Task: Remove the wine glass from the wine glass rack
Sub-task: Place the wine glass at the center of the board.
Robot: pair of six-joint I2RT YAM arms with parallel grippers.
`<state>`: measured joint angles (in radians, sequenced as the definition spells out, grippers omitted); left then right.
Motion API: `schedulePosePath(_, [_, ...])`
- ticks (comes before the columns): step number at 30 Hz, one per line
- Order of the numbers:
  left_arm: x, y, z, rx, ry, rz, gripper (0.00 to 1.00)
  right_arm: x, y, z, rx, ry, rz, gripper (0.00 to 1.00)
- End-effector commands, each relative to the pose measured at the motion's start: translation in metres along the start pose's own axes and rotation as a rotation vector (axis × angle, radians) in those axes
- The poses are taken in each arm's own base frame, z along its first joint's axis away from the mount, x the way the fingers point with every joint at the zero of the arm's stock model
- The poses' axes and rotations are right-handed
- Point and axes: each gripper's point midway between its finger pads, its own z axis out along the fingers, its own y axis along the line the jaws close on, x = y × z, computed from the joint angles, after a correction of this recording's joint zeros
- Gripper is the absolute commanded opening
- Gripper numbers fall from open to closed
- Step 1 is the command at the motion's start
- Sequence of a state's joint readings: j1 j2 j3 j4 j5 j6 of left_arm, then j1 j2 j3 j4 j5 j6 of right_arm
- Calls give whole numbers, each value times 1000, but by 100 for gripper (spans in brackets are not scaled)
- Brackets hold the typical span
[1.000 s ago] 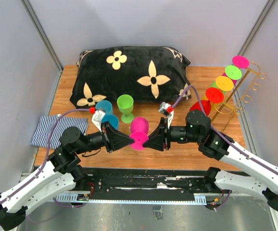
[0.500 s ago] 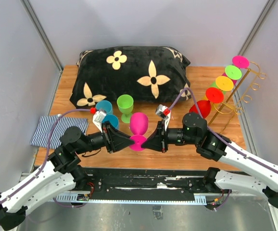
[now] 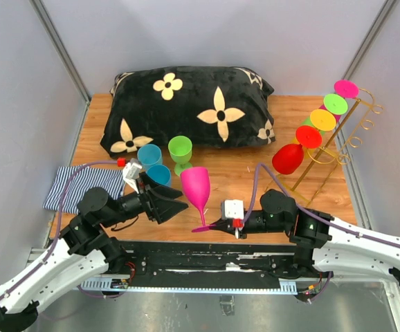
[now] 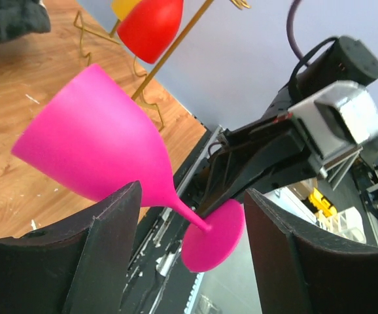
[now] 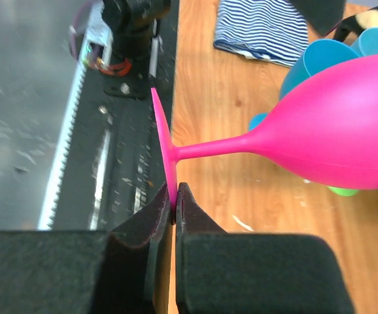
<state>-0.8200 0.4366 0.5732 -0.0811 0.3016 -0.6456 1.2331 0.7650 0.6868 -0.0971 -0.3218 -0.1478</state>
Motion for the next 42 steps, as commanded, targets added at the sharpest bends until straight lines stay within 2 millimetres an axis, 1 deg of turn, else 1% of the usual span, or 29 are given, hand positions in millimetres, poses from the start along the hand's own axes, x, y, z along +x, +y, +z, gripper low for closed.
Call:
schedulePosePath(1, [-25,-6,-11,-27,-101,39,69,24,5,-2,-62,68,-373,1])
schedulePosePath(6, [-37,-5,-20,-48,-168,41,69,48,3,-3,-44,146,-457,1])
schedulePosePath(8, [-40,-5,-22,-57,-189,39,72,56,8,-4,-80,168,-494,1])
schedulePosePath(10, [-40,-2,-23,-66,-192,38,74,60,14,-4,-109,162,-541,1])
schedulePosePath(15, [-25,2,-14,-62,-121,26,75,61,37,-8,-228,67,-684,1])
schedulePosePath(18, [-14,4,-5,-52,-56,19,75,57,38,-11,-211,19,-717,1])
schedulePosePath(22, [-2,-3,3,5,16,18,74,58,38,-14,-209,17,-726,1])
schedulePosePath(24, [5,-7,5,43,57,18,72,59,39,-14,-215,20,-726,1])
schedulePosePath(26, [12,-14,6,91,94,22,68,61,40,-14,-219,23,-726,1])
schedulePosePath(29, [16,-28,3,172,125,36,60,64,40,-15,-223,30,-728,1])
schedulePosePath(33, [21,-33,-5,200,162,66,49,66,38,-16,-216,42,-738,1])
schedulePosePath(35, [28,-37,-9,224,199,77,44,69,38,-17,-220,51,-744,1])
schedulePosePath(38, [38,-38,-13,243,269,80,40,70,38,-17,-222,54,-748,1])
schedulePosePath(39, [41,-37,-13,244,286,80,36,69,38,-17,-222,52,-749,1])
schedulePosePath(40, [41,-39,-13,253,296,87,26,68,38,-17,-221,49,-750,1])
schedulePosePath(41, [39,-42,-14,268,289,97,20,68,37,-17,-213,49,-746,1])
schedulePosePath(42, [36,-46,-14,285,276,105,16,68,34,-16,-198,56,-733,1])
